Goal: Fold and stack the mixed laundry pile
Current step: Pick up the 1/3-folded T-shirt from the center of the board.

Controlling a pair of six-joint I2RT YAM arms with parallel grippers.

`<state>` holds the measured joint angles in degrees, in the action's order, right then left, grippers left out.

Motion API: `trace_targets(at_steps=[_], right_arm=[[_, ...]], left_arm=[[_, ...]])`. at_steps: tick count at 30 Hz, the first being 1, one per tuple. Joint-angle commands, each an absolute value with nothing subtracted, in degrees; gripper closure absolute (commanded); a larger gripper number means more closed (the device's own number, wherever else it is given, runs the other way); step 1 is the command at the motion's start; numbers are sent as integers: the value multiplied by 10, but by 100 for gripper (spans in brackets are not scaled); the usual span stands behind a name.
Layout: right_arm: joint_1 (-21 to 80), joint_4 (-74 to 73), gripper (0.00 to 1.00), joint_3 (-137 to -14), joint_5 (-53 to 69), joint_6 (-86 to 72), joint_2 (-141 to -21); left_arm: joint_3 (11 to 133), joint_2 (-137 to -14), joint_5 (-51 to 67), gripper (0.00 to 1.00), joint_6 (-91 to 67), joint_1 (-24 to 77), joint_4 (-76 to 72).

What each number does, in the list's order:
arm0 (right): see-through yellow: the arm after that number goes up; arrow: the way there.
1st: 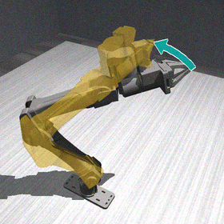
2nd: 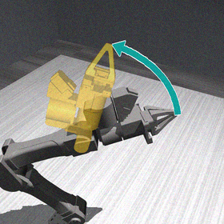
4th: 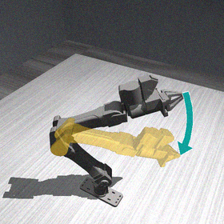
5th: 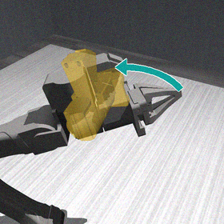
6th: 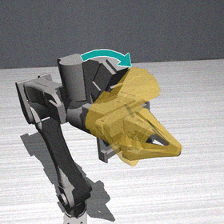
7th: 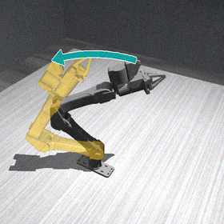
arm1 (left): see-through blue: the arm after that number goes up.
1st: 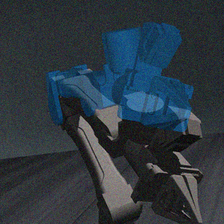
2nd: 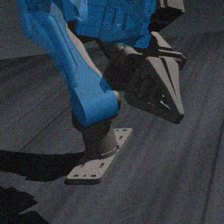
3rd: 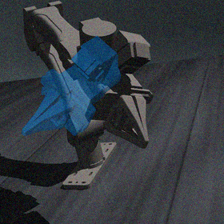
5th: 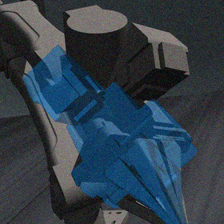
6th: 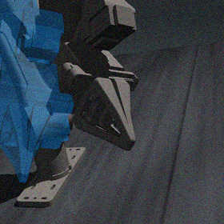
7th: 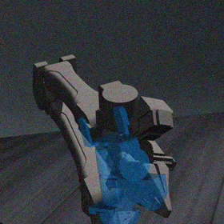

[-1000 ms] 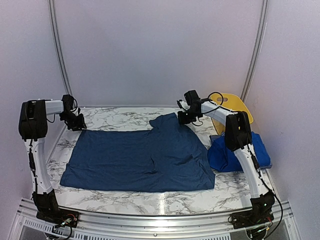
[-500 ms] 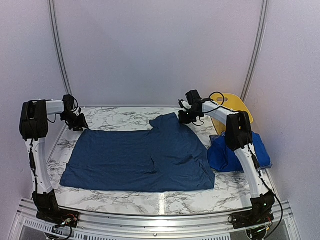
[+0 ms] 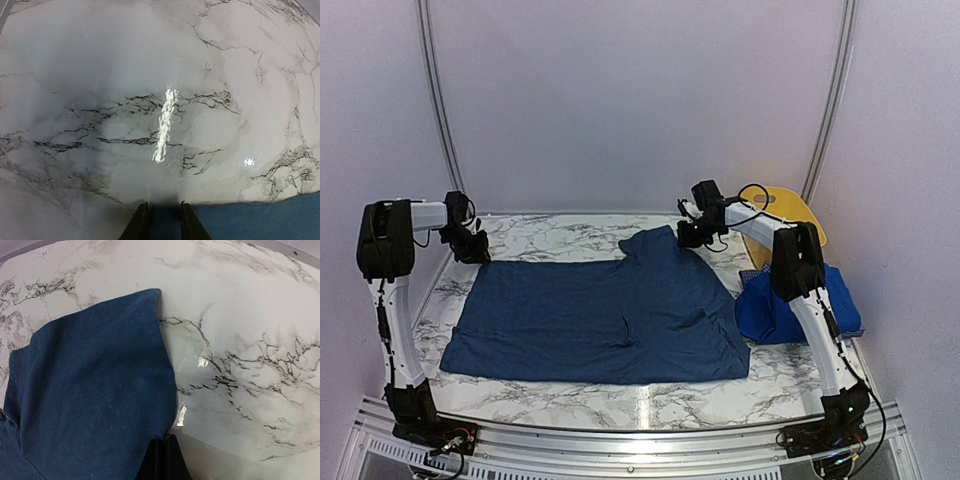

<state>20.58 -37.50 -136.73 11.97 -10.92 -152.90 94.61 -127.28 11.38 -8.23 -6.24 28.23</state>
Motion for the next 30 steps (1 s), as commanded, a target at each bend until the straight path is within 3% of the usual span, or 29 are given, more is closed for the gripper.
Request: trace_targets(at_steps=[1, 5, 17, 30], right_arm=[[201, -392, 100, -1359, 115, -115, -1543], [200, -395, 100, -1385, 114, -117, -1553], [192, -377, 100, -1393, 123, -116, -1490], [199, -352, 100, -1249, 148, -109, -1357]], left_arm=[[933, -1282, 111, 83, -75, -53, 318], [957, -1290, 102, 100, -90, -55, 317], [1029, -1277, 129, 100, -116, -55, 303], [924, -1186, 146, 100, -107, -54, 259]])
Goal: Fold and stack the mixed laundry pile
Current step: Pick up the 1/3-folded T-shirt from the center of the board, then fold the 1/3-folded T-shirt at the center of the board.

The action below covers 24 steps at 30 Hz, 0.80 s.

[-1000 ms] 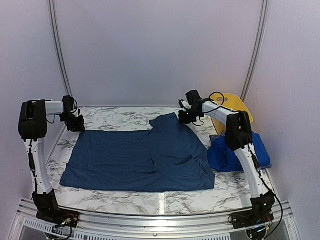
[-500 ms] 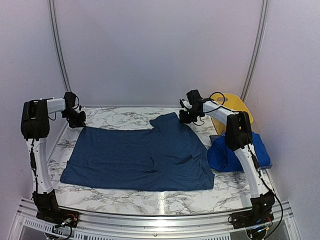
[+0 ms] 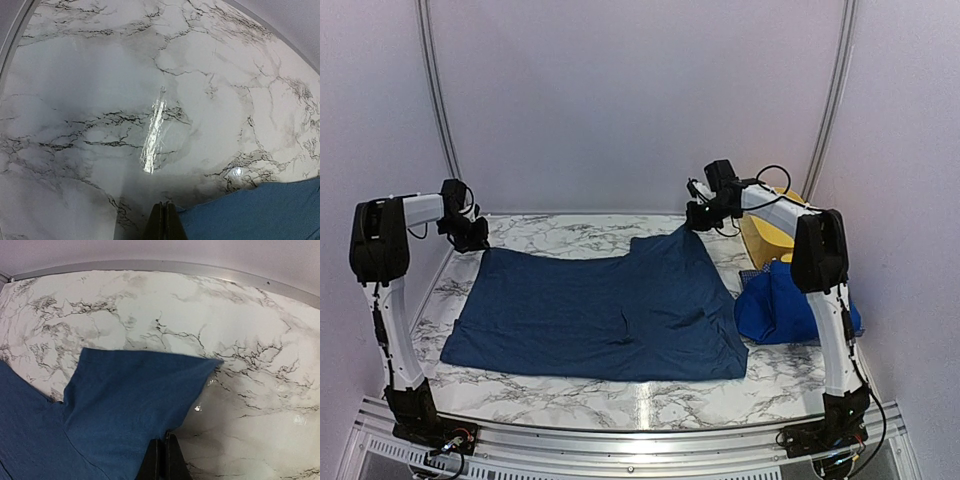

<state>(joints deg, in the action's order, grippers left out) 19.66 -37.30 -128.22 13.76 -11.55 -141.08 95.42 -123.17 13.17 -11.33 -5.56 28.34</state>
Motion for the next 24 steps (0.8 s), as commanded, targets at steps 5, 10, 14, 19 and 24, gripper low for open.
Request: trace_targets(at_steps=[5, 10, 14, 19, 24], right_arm=[[214, -335, 100, -1168, 145, -104, -1289], [224, -314, 100, -1070, 135, -102, -1211], [234, -300, 100, -992, 131, -102, -1149], [252, -283, 100, -899, 130, -109, -1079], [271, -288, 100, -835, 113, -109, -1018]], left_arm=[[877, -1139, 146, 100, -99, -54, 244], [823, -1086, 136, 100, -97, -54, 229], [786, -1050, 131, 100, -100, -54, 224], [740, -1009, 122, 100, -96, -54, 220], [690, -969, 109, 100, -96, -54, 218]])
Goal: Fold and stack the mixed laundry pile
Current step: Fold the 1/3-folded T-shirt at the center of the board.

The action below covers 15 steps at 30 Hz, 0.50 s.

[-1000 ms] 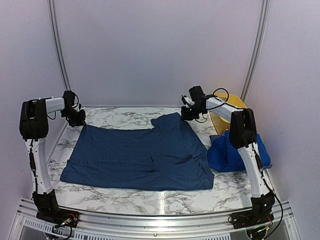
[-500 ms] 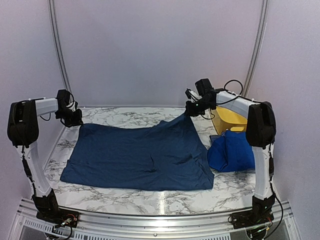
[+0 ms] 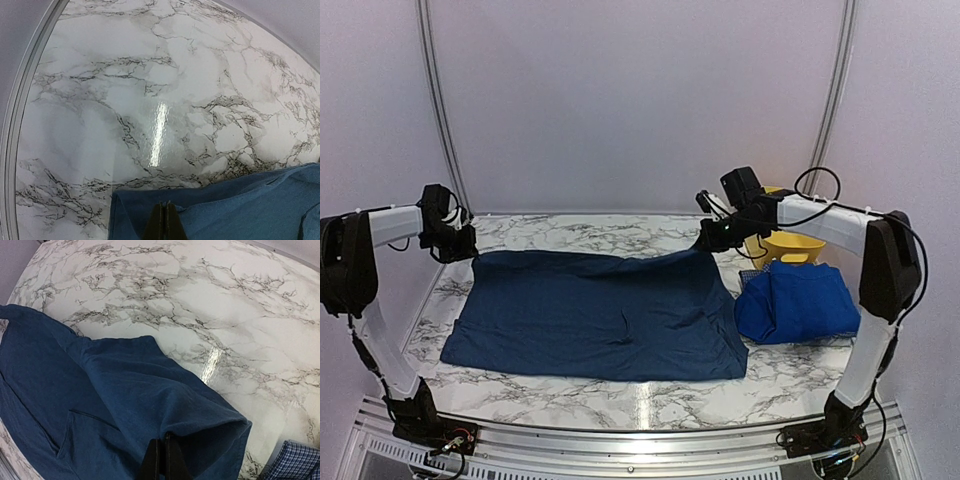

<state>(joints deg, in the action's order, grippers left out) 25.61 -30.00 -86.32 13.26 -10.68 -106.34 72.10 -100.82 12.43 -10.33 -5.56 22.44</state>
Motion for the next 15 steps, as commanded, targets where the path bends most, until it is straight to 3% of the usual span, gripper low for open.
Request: trace_targets(at_steps=[1, 15], right_arm=[[273, -289, 100, -824, 111, -110, -1007], [309, -288, 100, -651, 133, -140, -885]], left_arm=[[682, -962, 107, 100, -97, -54, 218], [595, -929, 39, 100, -93, -55, 226]])
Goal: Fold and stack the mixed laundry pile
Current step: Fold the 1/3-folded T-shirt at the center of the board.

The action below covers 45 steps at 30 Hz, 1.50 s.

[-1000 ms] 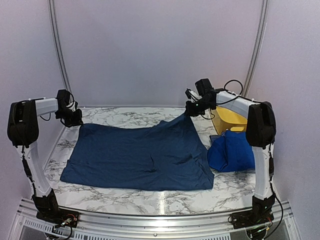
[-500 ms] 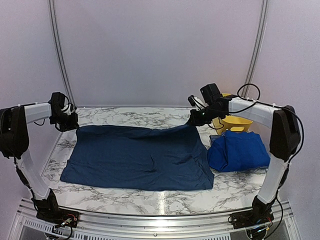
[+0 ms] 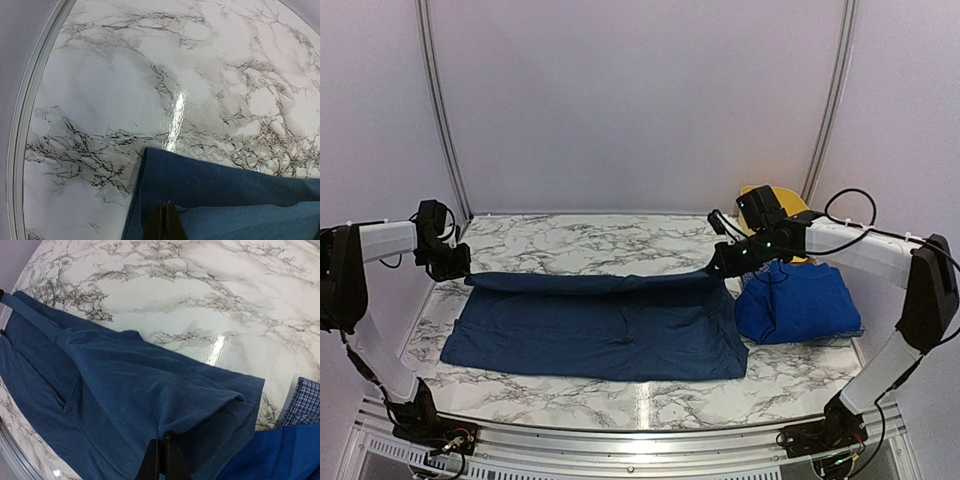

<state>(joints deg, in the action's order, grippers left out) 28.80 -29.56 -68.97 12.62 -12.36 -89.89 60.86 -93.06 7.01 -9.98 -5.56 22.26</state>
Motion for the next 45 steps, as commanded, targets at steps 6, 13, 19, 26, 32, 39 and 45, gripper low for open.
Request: trace_targets(at_steps=[6, 13, 19, 26, 32, 39, 45], right_arm=[[347, -262, 100, -589, 149, -156, -895], [359, -294, 100, -612, 131, -148, -891], [359, -332, 100, -667, 121, -135, -889], [361, -314, 100, -602, 134, -150, -877], [363, -292, 100, -568, 153, -149, -899], [362, -364, 78, -605, 184, -110, -883], [312, -382, 55, -660, 207, -101, -848]], left_arm=[[594, -952, 25, 100, -97, -55, 226], [604, -962, 19, 100, -86, -55, 227], [624, -960, 25, 100, -77, -55, 228], [608, -965, 26, 100, -68, -55, 232], [593, -972, 21, 100, -64, -55, 233], [591, -909, 30, 66, -75, -55, 231], [585, -849, 118, 48, -97, -43, 211]])
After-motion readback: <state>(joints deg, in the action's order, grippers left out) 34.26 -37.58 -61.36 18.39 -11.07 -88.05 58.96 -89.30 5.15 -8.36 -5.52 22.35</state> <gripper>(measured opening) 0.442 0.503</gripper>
